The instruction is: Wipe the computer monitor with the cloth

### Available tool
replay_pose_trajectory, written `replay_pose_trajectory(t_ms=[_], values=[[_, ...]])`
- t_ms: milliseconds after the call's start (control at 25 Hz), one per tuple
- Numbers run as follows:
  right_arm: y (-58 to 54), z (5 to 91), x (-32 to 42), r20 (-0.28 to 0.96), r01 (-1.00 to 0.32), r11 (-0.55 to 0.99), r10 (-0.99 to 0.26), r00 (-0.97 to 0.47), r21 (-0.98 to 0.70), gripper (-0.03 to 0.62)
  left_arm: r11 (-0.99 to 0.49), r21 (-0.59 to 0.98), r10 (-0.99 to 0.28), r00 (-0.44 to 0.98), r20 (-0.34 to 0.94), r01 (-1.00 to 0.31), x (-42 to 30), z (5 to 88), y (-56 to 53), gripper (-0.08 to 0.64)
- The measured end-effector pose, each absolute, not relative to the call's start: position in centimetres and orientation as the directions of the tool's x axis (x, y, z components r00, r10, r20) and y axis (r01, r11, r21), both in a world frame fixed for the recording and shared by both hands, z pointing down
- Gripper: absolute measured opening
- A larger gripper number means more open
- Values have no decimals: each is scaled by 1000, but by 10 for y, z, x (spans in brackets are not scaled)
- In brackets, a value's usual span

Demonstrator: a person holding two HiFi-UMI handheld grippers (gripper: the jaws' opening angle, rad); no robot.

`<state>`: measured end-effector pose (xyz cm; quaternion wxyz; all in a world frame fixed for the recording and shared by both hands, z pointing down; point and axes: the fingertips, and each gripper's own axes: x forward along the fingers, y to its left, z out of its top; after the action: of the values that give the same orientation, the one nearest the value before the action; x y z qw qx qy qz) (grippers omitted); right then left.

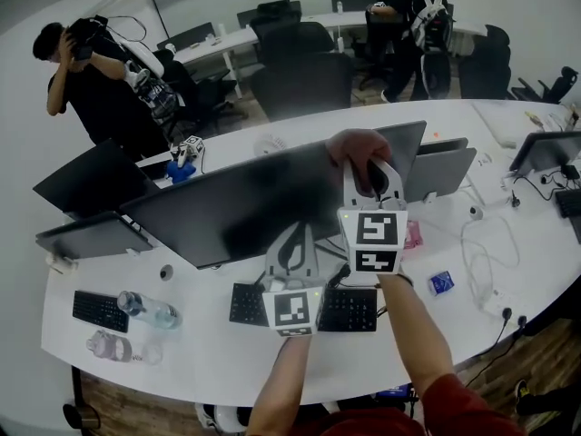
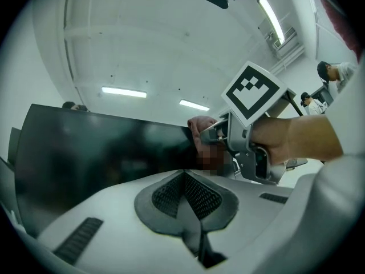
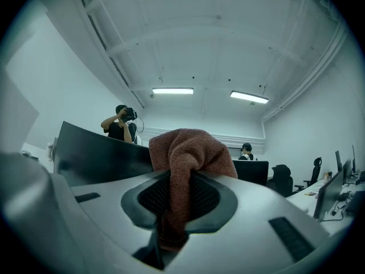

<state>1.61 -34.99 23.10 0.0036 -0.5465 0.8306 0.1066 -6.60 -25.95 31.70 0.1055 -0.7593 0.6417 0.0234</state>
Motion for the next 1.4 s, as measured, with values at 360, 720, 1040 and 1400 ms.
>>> replay_pose_trajectory(t_ms=[360,720,1040,1400], values=[[-372,229,72,-126,-931,323,-930,-346,173,83,-197,-135,-962,218,-164,-971,-23,321,-279,28],[-388,232,110,-128,-947,275,-946,-297,168,83,-246,-144,-953,267,-145,-958,11,333,-296,28],[-400,234,138,-122,-953,251,-954,-273,167,83,-271,-156,-947,293,-136,-950,29,334,-305,28],[-404,239,144,-133,-952,251,-952,-275,174,83,-288,-159,-943,309,-125,-944,39,339,-311,28]])
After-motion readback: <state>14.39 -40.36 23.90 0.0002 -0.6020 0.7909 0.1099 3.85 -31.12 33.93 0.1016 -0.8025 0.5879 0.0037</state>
